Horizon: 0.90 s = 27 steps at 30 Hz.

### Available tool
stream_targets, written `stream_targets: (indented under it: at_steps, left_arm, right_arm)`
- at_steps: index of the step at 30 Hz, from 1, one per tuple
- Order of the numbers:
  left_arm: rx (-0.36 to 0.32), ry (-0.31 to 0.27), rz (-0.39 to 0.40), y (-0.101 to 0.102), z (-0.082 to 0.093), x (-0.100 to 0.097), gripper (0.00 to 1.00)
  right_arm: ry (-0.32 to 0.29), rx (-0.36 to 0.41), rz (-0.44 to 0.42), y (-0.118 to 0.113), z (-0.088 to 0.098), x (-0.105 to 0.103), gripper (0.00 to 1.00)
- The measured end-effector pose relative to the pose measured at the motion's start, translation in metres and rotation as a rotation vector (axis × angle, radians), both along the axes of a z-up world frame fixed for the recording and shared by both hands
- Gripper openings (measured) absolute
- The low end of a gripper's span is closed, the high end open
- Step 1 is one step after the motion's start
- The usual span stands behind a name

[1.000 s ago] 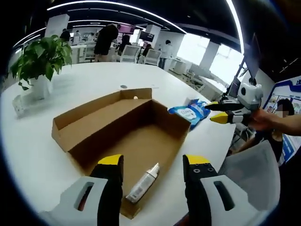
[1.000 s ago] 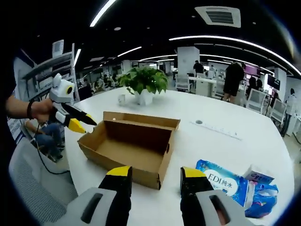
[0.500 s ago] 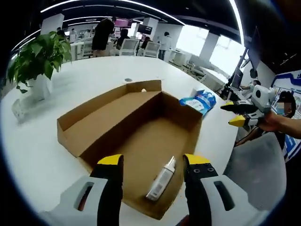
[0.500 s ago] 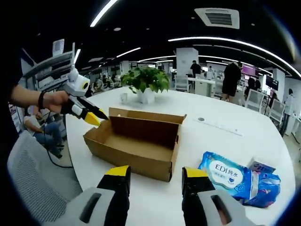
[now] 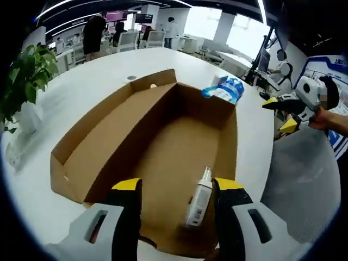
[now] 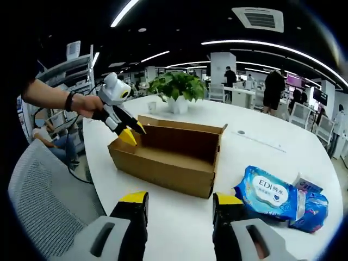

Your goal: Operate the shoe box by opening the lid, removing the specified soft item, and placing it in the target area until the item is outside and the box remains undamaged.

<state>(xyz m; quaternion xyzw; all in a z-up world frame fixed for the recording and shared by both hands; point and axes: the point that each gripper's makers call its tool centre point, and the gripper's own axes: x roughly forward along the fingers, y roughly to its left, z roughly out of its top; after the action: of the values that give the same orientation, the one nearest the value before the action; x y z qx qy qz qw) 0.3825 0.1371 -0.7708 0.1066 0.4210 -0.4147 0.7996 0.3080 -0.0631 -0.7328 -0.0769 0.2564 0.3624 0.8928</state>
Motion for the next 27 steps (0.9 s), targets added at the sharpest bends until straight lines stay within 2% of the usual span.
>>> stream_targets:
  at_steps: [5,9,11,25,26,27]
  left_arm:
    - [0.010,0.031,-0.066,-0.010,-0.008,-0.002,0.54]
    - [0.066,0.057,-0.160,-0.016,-0.020,-0.010,0.54]
    - [0.090,0.054,-0.180,-0.017,-0.026,-0.010,0.54]
    - [0.088,0.132,-0.273,-0.025,-0.048,-0.017,0.52]
    - [0.120,0.136,-0.292,-0.021,-0.051,-0.019,0.52]
    - [0.190,0.123,-0.324,-0.013,-0.057,-0.019,0.54]
  right_arm:
    - [0.000,0.010,-0.004,0.000,0.002,-0.008,0.46]
    - [-0.005,0.015,-0.014,-0.001,0.003,-0.012,0.46]
    - [-0.004,0.011,-0.012,-0.001,0.002,-0.014,0.47]
    - [-0.009,0.007,-0.018,0.004,0.000,-0.017,0.47]
    - [-0.010,0.008,-0.018,0.005,0.000,-0.017,0.47]
    - [-0.009,0.011,-0.020,0.006,-0.002,-0.017,0.47]
